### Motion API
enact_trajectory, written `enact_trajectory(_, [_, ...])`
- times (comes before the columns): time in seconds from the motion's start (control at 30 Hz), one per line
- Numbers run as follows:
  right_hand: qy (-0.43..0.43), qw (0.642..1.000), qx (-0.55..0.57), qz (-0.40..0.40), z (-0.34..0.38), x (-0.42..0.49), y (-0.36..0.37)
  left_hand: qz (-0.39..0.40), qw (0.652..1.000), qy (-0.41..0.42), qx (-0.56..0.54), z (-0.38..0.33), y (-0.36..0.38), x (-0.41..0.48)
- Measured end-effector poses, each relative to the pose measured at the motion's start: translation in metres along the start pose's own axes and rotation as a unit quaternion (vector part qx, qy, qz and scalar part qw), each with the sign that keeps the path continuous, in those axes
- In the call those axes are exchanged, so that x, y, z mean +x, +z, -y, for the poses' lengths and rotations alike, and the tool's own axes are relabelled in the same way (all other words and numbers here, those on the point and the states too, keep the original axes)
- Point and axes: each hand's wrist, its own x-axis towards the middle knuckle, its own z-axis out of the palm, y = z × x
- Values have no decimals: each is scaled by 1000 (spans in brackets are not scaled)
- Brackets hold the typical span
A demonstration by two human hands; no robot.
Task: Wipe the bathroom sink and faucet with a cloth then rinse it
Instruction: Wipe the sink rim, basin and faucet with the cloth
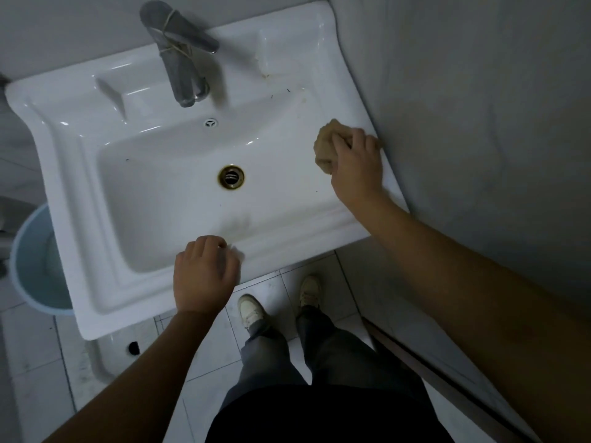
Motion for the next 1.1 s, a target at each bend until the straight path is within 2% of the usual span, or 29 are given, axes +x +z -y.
enact_trajectory(0.2, [-21,1000,-2,0,23,67,9,-20,999,-11,31,-1,1,0])
enact_trajectory(0.47, [-3,998,33,-56,62,141,19,-34,999,2,36,0,3,0])
enact_trajectory(0.63, [-66,992,-10,-104,59,148,31,-29,999,11,41,0,2,1])
enact_trajectory(0.77, [-116,990,-38,-64,48,148,24,-18,999,3,38,-1,1,0])
enact_trajectory(1.0, [-130,989,-55,-35,35,121,8,31,999,-30,-30,0,-5,5])
enact_trajectory(1.1, [-97,995,-33,-5,29,97,6,1,999,-6,-35,7,-15,31])
